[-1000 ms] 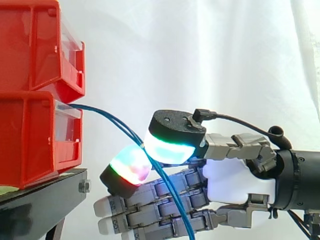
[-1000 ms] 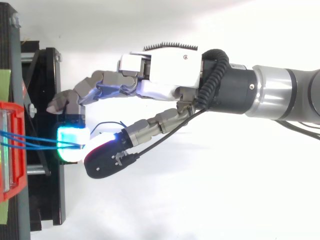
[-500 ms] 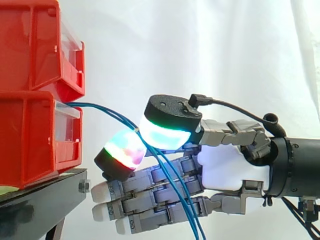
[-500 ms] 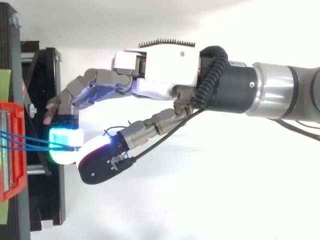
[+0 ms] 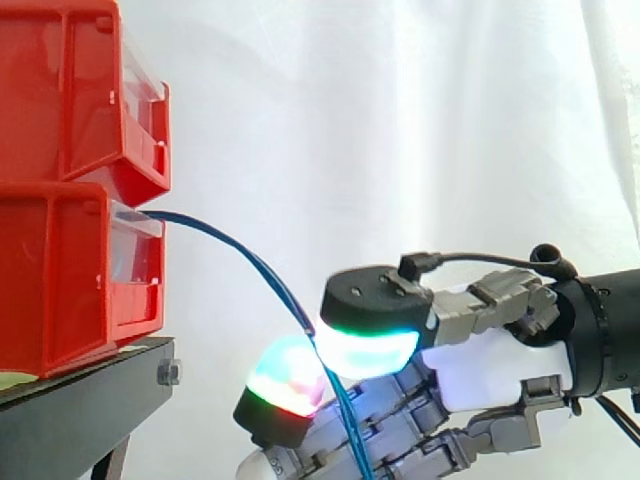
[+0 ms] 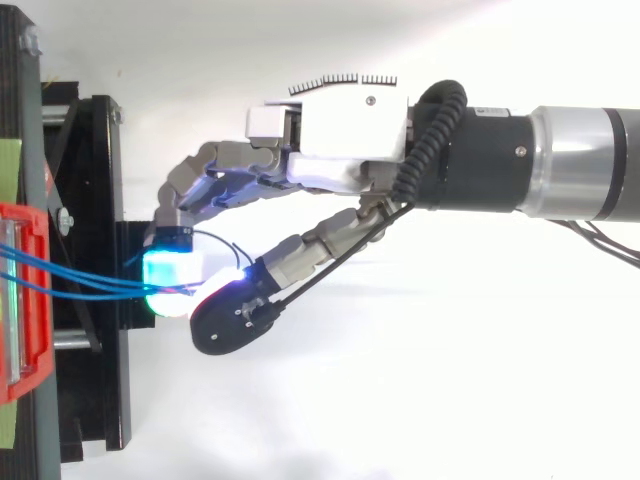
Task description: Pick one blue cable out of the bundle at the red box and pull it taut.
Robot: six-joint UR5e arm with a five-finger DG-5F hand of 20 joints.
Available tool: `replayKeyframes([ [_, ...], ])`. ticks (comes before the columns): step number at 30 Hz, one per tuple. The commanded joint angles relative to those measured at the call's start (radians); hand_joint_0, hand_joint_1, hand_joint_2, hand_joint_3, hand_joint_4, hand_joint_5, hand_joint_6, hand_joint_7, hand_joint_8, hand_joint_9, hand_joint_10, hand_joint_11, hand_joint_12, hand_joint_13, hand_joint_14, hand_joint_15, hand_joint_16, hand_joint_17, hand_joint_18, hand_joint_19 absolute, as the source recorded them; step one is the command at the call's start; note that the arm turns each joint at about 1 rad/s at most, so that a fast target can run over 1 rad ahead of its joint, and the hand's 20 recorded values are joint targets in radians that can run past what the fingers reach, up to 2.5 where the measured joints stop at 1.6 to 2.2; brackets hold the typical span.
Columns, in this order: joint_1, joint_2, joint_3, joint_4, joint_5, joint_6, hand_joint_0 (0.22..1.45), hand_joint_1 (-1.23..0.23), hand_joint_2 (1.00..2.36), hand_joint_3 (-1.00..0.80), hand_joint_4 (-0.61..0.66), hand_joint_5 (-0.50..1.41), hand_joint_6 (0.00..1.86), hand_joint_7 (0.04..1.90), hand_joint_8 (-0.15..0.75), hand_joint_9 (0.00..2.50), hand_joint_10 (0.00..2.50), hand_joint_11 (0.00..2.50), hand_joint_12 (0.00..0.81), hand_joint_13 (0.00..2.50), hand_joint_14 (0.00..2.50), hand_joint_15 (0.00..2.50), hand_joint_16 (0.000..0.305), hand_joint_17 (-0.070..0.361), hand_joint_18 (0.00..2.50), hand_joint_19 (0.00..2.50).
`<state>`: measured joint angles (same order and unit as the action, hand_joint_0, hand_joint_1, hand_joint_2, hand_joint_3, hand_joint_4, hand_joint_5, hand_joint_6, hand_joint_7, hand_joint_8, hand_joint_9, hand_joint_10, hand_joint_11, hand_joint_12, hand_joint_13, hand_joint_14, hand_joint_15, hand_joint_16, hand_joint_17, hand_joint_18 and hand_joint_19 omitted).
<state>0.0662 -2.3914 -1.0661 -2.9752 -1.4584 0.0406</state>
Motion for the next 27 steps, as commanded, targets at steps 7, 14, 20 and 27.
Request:
replayKeyframes([
  [7,-0.006,0.015,0.0,-0.024,-0.002,-0.002,0.71,-0.93,1.0,-0.47,0.14,-0.19,0.94,0.89,0.337,0.42,0.01,0.31,0.375,0.34,0.0,0.11,0.058,0.132,0.31,0.04],
  [14,-0.011,0.031,0.001,-0.081,-0.016,-0.004,0.59,-0.92,1.0,-0.5,0.16,-0.19,0.93,0.88,0.339,0.41,0.01,0.32,0.378,0.33,0.0,0.13,0.059,0.134,0.29,0.08],
  [20,-0.014,0.051,0.0,-0.123,-0.019,-0.016,0.54,-0.86,1.0,-0.5,0.16,-0.17,0.92,0.9,0.356,0.45,0.01,0.31,0.384,0.35,0.01,0.16,0.061,0.137,0.3,0.12],
  [27,-0.014,0.054,0.0,-0.127,-0.017,-0.019,0.57,-0.77,1.0,-0.44,0.17,-0.17,0.91,0.93,0.355,0.48,0.01,0.32,0.373,0.37,0.01,0.17,0.059,0.132,0.31,0.14],
])
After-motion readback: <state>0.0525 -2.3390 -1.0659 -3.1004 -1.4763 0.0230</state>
